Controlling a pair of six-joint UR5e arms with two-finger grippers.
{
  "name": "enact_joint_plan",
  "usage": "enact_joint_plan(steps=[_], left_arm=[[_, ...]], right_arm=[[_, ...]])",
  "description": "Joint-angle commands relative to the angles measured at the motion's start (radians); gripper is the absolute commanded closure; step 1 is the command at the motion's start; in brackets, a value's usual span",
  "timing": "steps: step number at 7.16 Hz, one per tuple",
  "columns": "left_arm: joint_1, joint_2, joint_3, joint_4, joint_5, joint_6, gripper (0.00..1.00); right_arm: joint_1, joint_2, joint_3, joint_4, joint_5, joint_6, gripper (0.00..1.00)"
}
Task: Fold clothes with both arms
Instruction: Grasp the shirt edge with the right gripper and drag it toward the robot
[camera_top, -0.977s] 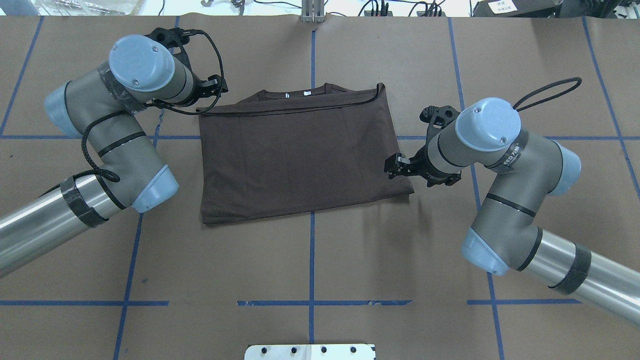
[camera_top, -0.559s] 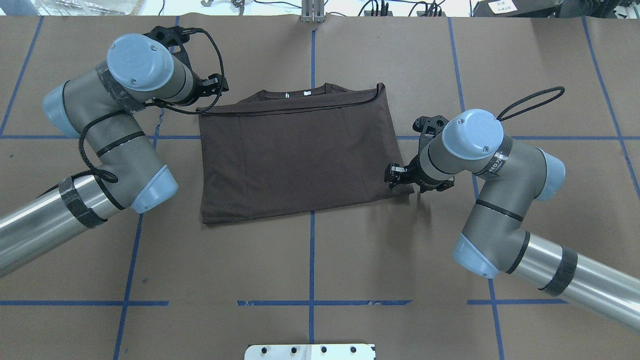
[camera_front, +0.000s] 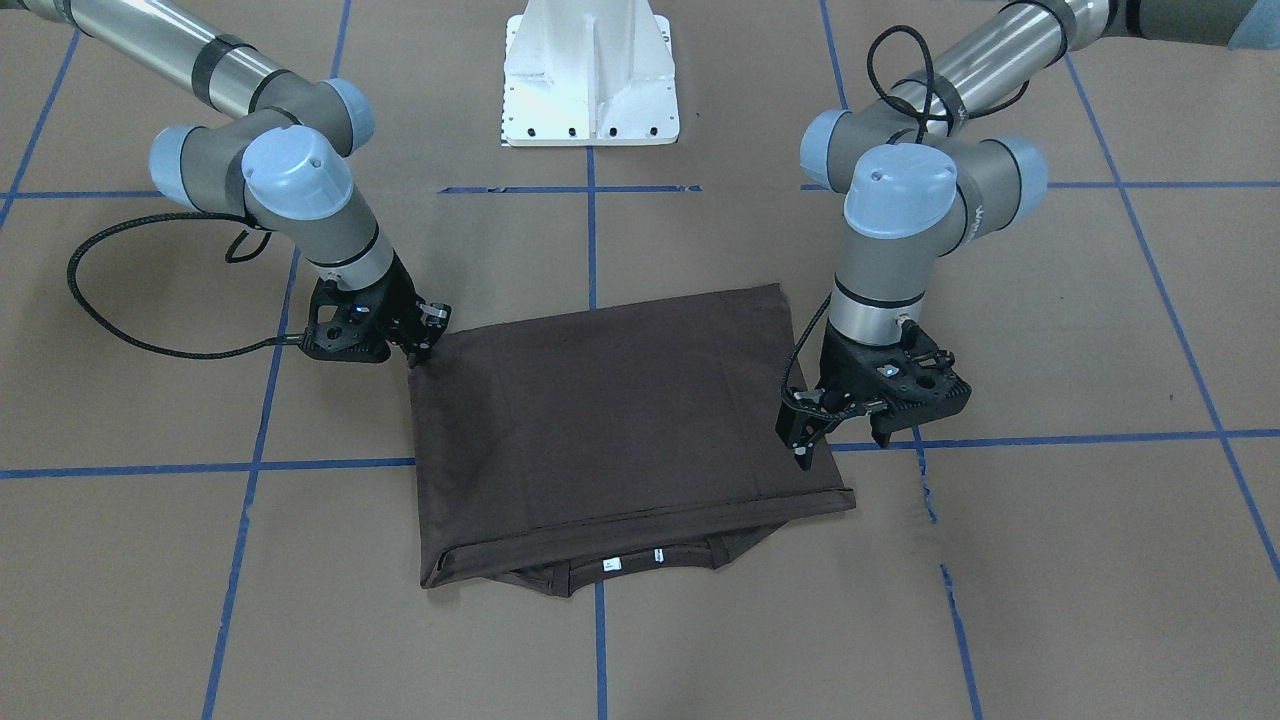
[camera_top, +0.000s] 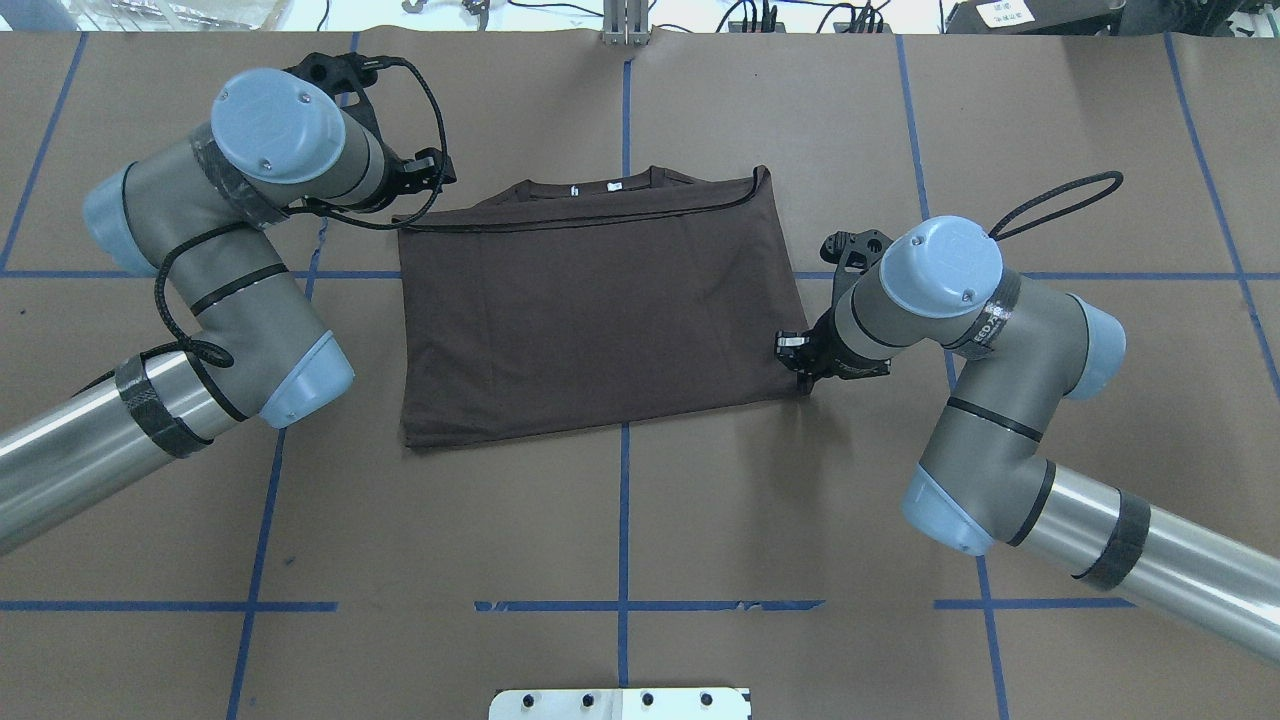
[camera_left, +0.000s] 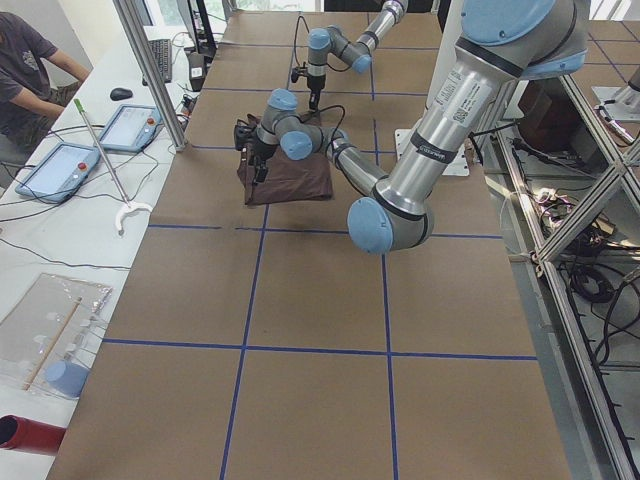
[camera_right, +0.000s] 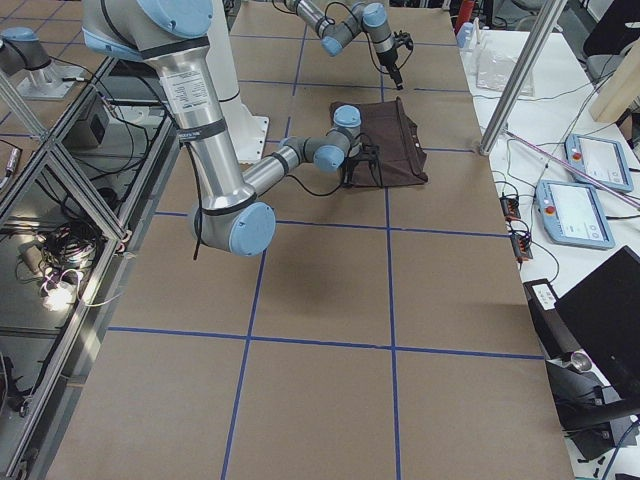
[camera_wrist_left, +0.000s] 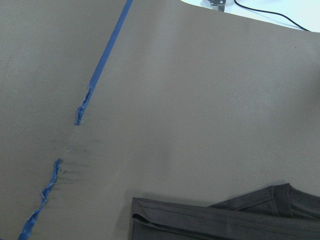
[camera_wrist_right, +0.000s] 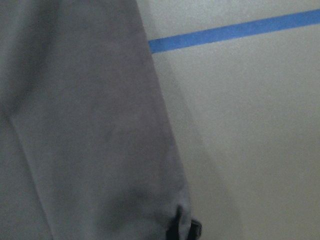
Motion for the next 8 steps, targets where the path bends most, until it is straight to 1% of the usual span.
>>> enact_joint_plan(steps=[1,2,3,4,5,6,7,8], left_arm=[[0.000,-0.002,0.000,0.000,0.002,-0.002,0.00],[0.000,-0.004,0.000,0.000,0.000,-0.002,0.00],[0.000,-0.005,-0.002,0.000,0.000,-0.006,0.00],[0.002,-0.005,-0.012,0.000,0.000,-0.008,0.00],[0.005,-0.004,-0.026,0.002,0.000,-0.009,0.00],[0.006,0.002,-0.040,0.002,0.000,-0.009,0.00],[0.008,0.005,-0.054,0.002,0.000,-0.014,0.00],[0.011,0.005,-0.061,0.002,-0.003,-0.017,0.00]], right_arm=[[0.002,-0.031,0.055,-0.008,0.026,0.008,1.00],[-0.027,-0.113,0.134,-0.012,0.038,0.010,1.00],[-0.076,-0.222,0.246,-0.012,0.038,0.018,1.00],[-0.140,-0.357,0.384,-0.012,0.040,0.019,1.00],[-0.230,-0.464,0.484,-0.004,0.048,0.100,1.00],[-0.377,-0.531,0.568,-0.004,0.032,0.211,1.00],[-0.495,-0.534,0.591,-0.004,-0.010,0.287,1.00],[-0.521,-0.528,0.606,-0.002,-0.018,0.314,0.01]])
